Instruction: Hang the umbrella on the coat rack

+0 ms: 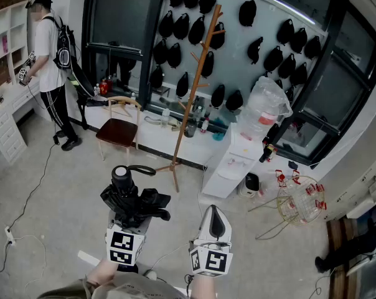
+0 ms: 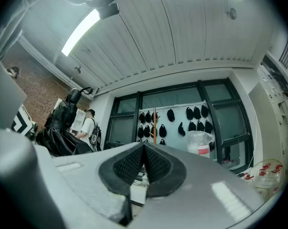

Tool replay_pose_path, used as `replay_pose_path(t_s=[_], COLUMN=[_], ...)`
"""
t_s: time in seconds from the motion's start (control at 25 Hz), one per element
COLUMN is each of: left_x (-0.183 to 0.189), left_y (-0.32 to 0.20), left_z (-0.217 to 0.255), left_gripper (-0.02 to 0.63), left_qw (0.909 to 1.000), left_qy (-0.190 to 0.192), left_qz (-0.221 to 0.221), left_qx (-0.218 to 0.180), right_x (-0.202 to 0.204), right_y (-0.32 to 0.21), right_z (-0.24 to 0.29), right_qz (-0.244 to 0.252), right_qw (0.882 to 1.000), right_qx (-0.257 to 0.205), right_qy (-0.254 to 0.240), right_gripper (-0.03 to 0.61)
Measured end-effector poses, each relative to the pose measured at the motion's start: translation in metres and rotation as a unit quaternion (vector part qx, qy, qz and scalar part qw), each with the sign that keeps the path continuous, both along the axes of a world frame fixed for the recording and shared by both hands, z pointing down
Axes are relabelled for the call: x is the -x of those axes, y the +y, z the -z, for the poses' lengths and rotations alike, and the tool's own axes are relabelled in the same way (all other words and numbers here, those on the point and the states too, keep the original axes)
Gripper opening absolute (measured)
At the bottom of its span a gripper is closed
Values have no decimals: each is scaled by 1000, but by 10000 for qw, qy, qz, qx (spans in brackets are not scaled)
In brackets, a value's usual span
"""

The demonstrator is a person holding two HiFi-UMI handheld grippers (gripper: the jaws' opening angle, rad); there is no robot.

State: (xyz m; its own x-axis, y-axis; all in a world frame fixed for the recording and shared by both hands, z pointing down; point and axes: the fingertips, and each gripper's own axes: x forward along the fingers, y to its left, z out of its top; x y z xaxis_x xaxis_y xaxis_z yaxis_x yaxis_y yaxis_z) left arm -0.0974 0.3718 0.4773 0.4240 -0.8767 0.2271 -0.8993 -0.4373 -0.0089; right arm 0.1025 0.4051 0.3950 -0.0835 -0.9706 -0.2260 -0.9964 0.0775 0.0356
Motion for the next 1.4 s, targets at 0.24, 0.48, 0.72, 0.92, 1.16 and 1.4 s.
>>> replay_pose_path(t_s=[0.24, 0.48, 0.72, 0.92, 1.16, 1.4], left_x=[-4, -16, -19, -23, -20, -14], left_y=[0, 2, 5, 3, -7, -33], left_z=[-1, -3, -3, 0, 1, -3], left_gripper=[299, 299, 299, 299, 299, 299], left_qw=[10000, 9999, 9999, 9998, 9996, 9991], left_qy=[-29, -84, -110, -158, -196, -237], left_qz=[-20, -60, -113, -145, -191, -320], left_qx=[-5, 44, 47, 32, 117, 172], right_x=[-2, -9, -9, -11, 4, 9], right_y=[1, 2, 5, 2, -12, -35], right_z=[-2, -5, -7, -7, -6, -9], right_qz=[19, 75, 74, 404, 998, 860], right_qw=[10000, 9999, 9999, 9978, 9916, 9932], right_qx=[27, 80, 103, 88, 162, 250], right_qy=[-7, -13, -25, -517, -811, -750], right_gripper=[-2, -2, -2, 0, 344, 345])
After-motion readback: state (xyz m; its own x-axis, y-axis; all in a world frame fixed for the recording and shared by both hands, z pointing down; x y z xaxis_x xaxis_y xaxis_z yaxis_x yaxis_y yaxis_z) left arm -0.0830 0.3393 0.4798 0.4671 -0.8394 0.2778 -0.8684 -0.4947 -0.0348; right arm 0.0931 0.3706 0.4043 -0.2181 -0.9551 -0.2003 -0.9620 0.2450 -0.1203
